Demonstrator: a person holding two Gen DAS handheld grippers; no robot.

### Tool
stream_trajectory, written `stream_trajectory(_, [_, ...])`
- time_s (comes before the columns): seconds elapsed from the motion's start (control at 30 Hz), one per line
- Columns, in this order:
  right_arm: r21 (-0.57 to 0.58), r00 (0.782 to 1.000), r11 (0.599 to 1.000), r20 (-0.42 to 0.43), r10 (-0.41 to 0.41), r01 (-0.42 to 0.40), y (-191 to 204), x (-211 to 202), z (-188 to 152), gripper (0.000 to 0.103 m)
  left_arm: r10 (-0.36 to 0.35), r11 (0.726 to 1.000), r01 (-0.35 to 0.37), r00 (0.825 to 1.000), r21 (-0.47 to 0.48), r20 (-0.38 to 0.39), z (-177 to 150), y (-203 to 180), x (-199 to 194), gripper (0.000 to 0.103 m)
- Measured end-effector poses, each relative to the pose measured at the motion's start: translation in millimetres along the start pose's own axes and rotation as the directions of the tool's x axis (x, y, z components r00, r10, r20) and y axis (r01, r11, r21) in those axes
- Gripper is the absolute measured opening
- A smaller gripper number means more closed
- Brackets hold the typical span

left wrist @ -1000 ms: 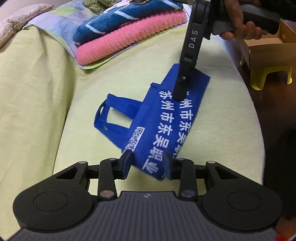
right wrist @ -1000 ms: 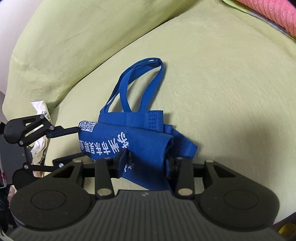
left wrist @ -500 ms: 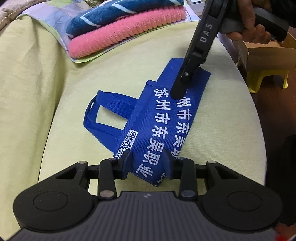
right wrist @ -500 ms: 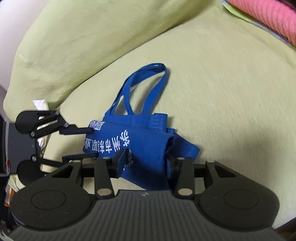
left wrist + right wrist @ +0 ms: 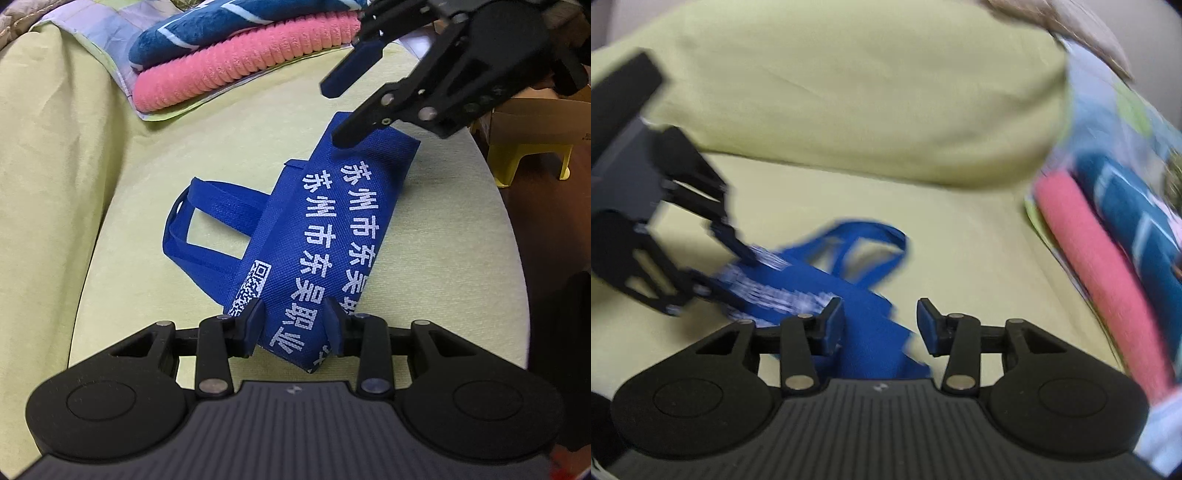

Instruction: Fold shopping bag

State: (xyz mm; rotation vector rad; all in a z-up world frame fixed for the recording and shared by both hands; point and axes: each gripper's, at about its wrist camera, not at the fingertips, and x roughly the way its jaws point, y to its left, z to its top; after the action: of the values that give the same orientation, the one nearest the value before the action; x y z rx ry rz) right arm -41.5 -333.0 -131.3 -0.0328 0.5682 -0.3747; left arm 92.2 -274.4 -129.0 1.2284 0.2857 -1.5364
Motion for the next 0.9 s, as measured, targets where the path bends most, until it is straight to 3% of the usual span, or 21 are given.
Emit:
stream_trajectory(0.17, [-0.105, 0.998, 0.992, 0.007, 0.065, -0.064, 22.1, 13.6, -3.5, 0.023, -0.006, 1.000, 0.006, 1.000, -0.005, 0.000, -0.3, 0.6, -0.3, 0.042])
stream_trajectory(0.57, [-0.063, 0.990, 0.995, -0.121, 0.074, -0.082, 21.3, 48.4, -4.4, 0.025, 0.010, 1.000, -0.010, 1.000, -0.019, 0.014, -0.1, -0.1, -0.9, 0.042])
stream_trajectory(0.73, [-0.049, 0.990, 0.995, -0.110, 0.086, -0.092, 19.7, 48.0, -7.9, 0.026, 0.126, 0.975, -0.125, 0.992, 0.184, 0.005, -9.7, -27.4, -8.2, 0.044])
stream_trajectory(0.9, [-0.024, 0.986, 0.991, -0.106, 0.125, -0.129, 11.6, 48.6, -8.7, 0.026, 0.249, 0.886, -0.237, 0.968, 0.399, 0.022, -20.5, -57.3, -16.0, 0.050])
